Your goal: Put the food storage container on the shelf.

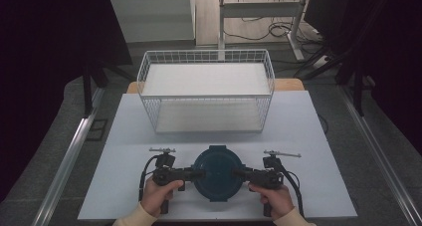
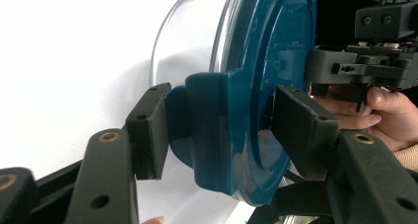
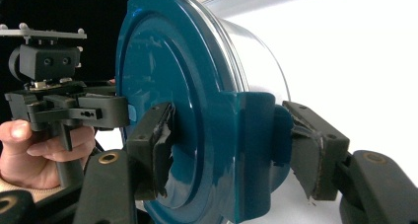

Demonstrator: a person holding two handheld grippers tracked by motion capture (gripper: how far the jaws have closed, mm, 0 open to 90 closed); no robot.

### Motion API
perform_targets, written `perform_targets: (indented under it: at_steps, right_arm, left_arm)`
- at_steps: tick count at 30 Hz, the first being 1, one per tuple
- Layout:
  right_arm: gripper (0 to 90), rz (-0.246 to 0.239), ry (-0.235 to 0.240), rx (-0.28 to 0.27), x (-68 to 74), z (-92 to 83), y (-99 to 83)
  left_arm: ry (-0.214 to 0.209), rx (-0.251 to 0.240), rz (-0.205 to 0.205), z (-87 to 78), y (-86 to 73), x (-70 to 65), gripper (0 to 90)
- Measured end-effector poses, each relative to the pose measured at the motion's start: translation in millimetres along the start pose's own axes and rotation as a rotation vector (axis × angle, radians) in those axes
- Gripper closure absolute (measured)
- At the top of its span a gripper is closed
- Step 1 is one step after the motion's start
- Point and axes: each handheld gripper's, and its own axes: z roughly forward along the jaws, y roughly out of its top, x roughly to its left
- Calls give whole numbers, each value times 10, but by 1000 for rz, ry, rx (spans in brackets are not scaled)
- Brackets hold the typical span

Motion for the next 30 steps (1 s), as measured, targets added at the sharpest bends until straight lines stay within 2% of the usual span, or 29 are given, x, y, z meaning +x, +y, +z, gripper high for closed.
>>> perform_targets:
  at_steps: [8,17,22,25,30]
  right_arm:
    - [390,-25,2,-13,40,-24,16]
    - [390,-35,-1,-22,59,-33,31]
    - [389,-57,4,-28,91,-33,102]
    - [390,-76,7,-24,110,-27,147]
    - [390,-80,16,-30,132,-24,219]
  left_arm:
    - [-1,-9,21,-32,21,-37,421]
    - [-2,-9,21,-38,47,-44,421]
    - [1,-34,28,-78,91,-67,422]
    - [4,-36,35,-91,110,-74,422]
    - [14,-39,53,-129,192,-105,422]
